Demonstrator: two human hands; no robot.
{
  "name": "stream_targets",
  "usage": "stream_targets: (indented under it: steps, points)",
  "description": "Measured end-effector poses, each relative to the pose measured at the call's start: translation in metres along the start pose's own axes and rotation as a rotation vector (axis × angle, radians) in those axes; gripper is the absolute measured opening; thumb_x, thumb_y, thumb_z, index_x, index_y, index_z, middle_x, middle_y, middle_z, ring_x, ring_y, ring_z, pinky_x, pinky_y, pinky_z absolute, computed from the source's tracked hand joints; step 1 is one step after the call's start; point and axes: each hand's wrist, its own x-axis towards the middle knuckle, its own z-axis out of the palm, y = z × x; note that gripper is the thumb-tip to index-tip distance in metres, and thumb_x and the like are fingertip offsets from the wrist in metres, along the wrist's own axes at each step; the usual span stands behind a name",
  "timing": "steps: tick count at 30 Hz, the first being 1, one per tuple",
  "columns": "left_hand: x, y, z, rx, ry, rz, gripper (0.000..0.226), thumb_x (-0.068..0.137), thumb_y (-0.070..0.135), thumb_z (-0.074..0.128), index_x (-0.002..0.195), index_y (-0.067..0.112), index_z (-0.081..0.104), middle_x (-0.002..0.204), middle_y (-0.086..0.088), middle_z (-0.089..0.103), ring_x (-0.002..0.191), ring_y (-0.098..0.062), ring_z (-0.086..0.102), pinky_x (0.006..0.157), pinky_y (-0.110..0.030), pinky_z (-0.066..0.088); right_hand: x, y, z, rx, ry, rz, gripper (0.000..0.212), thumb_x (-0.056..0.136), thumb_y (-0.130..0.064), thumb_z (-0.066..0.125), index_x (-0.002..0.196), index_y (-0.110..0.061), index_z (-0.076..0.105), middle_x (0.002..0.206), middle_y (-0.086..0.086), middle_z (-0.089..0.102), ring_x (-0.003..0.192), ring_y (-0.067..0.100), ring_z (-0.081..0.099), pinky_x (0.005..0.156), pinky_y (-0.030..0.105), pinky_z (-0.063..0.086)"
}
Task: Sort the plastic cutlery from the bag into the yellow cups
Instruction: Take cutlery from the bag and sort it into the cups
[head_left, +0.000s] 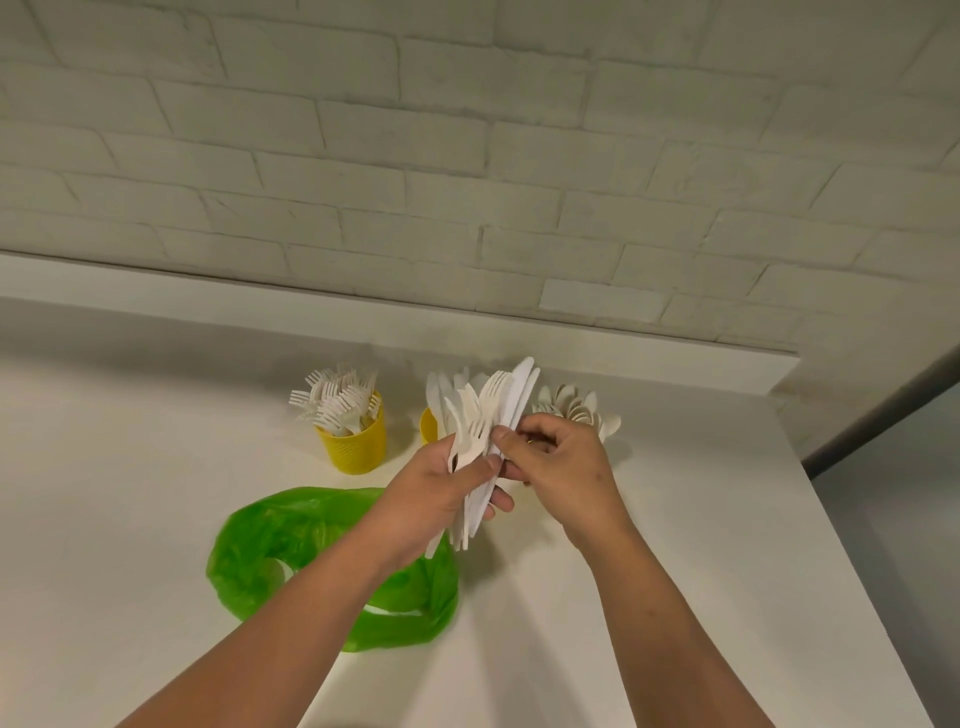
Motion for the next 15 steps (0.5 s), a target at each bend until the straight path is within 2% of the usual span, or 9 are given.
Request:
stream_targets:
  steps: [3, 5, 9, 12, 15]
  points:
    - [0.0, -0.001, -0.006, 0.037, 0.019, 0.006, 0.024, 0.104, 0.016, 0.057, 0.125, 0.014, 0.066, 0.11, -0.011, 0.078, 0.083, -0.023, 0.073, 0.076, -0.034, 0.057, 0.001, 0.001, 0.003, 0.03, 0.018, -0.012, 0.007, 0.093, -0.013, 0.074, 0.087, -0.011, 0.077, 0.08, 0.005, 0.08, 0.07, 0.019, 0.078, 0.06, 0.019, 0.053]
    - [0.0, -0.002, -0.008, 0.019, 0.027, 0.0, 0.026, 0.104, 0.017, 0.057, 0.128, 0.011, 0.065, 0.113, -0.012, 0.078, 0.089, -0.027, 0.075, 0.082, -0.039, 0.057, 0.003, 0.004, 0.006, 0.046, 0.061, -0.028, 0.01, 0.093, -0.009, 0.072, 0.085, -0.008, 0.077, 0.077, 0.002, 0.079, 0.063, 0.014, 0.075, 0.057, 0.017, 0.051]
    - [0.001, -0.006, -0.009, -0.075, 0.043, -0.019, 0.026, 0.105, 0.013, 0.053, 0.129, 0.009, 0.064, 0.115, -0.015, 0.077, 0.099, -0.036, 0.075, 0.085, -0.039, 0.06, 0.005, 0.007, 0.008, 0.104, 0.084, -0.03, 0.01, 0.095, -0.006, 0.069, 0.091, -0.001, 0.076, 0.077, 0.001, 0.079, 0.059, 0.008, 0.07, 0.058, 0.016, 0.052]
    - [0.003, -0.008, -0.014, -0.107, 0.06, -0.023, 0.023, 0.106, 0.009, 0.052, 0.123, 0.005, 0.067, 0.114, -0.017, 0.076, 0.1, -0.04, 0.074, 0.086, -0.041, 0.06, 0.01, 0.013, 0.001, 0.091, 0.101, -0.03, 0.01, 0.095, -0.009, 0.07, 0.088, -0.004, 0.076, 0.062, -0.007, 0.069, 0.052, 0.007, 0.057, 0.059, 0.02, 0.047]
    - [0.005, -0.009, -0.016, -0.082, 0.097, -0.029, 0.017, 0.104, 0.007, 0.055, 0.114, 0.007, 0.068, 0.107, -0.017, 0.077, 0.093, -0.039, 0.076, 0.08, -0.043, 0.063, 0.015, 0.017, -0.007, 0.117, -0.008, 0.029, 0.007, 0.095, -0.01, 0.07, 0.093, -0.007, 0.076, 0.068, 0.005, 0.065, 0.062, 0.017, 0.053, 0.06, 0.03, 0.047]
